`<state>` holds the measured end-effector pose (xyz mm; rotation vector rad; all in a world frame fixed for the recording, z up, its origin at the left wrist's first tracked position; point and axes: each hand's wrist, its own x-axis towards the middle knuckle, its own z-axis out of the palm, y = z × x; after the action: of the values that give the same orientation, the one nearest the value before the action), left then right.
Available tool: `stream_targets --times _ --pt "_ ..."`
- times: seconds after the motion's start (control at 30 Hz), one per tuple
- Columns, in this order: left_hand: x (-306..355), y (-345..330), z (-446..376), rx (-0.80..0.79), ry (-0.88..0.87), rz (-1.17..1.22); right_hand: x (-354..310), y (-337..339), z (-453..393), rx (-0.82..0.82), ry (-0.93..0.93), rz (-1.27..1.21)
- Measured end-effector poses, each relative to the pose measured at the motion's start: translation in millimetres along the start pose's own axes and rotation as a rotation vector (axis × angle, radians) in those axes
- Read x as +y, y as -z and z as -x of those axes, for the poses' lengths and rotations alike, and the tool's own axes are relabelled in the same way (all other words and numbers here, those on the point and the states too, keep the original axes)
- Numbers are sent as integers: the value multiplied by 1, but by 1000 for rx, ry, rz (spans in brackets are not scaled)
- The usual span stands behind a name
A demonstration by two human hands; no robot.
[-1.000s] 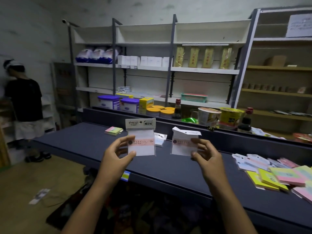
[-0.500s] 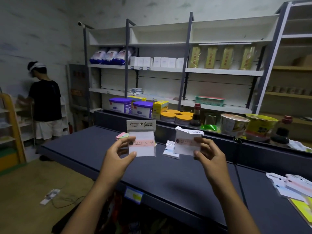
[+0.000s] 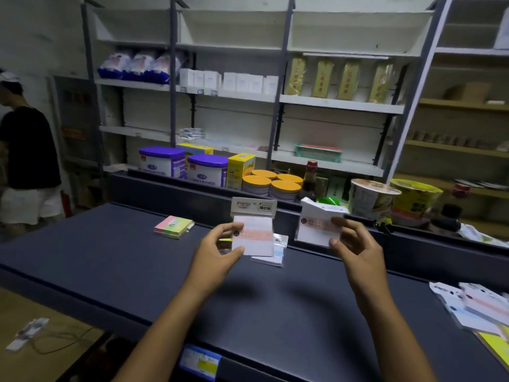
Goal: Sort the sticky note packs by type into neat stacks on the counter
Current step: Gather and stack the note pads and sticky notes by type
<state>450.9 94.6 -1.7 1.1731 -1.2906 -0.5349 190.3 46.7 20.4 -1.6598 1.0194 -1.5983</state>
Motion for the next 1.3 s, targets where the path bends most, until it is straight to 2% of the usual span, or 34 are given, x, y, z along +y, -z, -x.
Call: stream_targets --times 0.33,0.5,0.77,1.03,1.23,1.3 --pt "-24 -122 -37 -263 3 -104 16 38 -6 169 11 98" --pt "-36 -167 -44 -340 57 -219 23 63 -17 150 -1 105" --pt "-56 -190 -44 -397 75 -422 43 71 -35 104 -11 86" --pt "-62 -197 -36 -425 -76 -747 54 73 -49 36 -22 89" --pt "-57 -193 -34 -449 -135 -753 62 73 -49 15 -37 73" --pt "-50 -183 -42 -400 -169 -719 65 74 -48 19 -55 72"
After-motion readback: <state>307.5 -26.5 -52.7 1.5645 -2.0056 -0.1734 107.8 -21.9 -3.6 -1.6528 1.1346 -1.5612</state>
